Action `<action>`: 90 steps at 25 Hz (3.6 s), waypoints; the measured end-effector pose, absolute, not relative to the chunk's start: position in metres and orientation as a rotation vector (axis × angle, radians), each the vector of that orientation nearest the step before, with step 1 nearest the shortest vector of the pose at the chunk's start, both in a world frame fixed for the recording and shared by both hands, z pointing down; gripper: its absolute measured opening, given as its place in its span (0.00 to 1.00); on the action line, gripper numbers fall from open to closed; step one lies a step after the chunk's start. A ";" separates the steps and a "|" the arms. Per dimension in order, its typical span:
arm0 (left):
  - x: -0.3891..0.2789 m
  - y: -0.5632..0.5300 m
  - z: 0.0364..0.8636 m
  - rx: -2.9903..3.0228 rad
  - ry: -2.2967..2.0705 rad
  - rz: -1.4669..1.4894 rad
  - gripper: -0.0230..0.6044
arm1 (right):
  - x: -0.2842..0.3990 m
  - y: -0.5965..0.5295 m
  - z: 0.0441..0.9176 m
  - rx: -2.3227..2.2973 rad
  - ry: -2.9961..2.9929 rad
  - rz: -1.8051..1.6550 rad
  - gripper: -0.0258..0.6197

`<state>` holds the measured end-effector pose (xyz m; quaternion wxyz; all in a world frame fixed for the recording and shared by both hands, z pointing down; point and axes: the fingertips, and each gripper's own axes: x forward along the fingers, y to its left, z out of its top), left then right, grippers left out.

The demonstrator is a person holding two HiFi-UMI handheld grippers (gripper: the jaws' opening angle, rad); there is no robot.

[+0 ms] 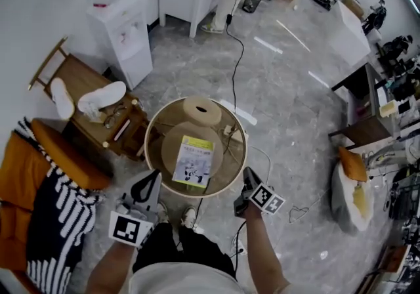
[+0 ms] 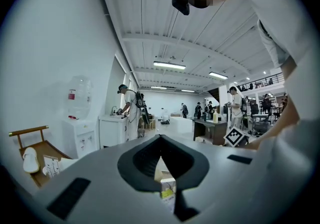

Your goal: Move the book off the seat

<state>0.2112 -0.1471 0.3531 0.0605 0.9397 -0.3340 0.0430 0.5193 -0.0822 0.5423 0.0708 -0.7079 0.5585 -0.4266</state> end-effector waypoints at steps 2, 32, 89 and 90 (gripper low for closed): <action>0.205 -0.149 0.340 2.840 -1.041 0.102 0.06 | 0.520 -0.087 0.519 -2.131 1.725 -1.218 0.07; 0.123 -0.171 0.229 2.902 -1.321 -0.133 0.06 | 0.464 -0.087 0.231 -2.110 2.206 -0.228 0.07; 0.117 -0.173 0.250 2.866 -1.234 -0.125 0.06 | 0.416 -0.052 0.239 -2.272 2.168 -0.116 0.07; 0.118 -0.173 0.250 2.867 -1.231 -0.123 0.06 | 0.416 -0.052 0.240 -2.277 2.175 -0.119 0.07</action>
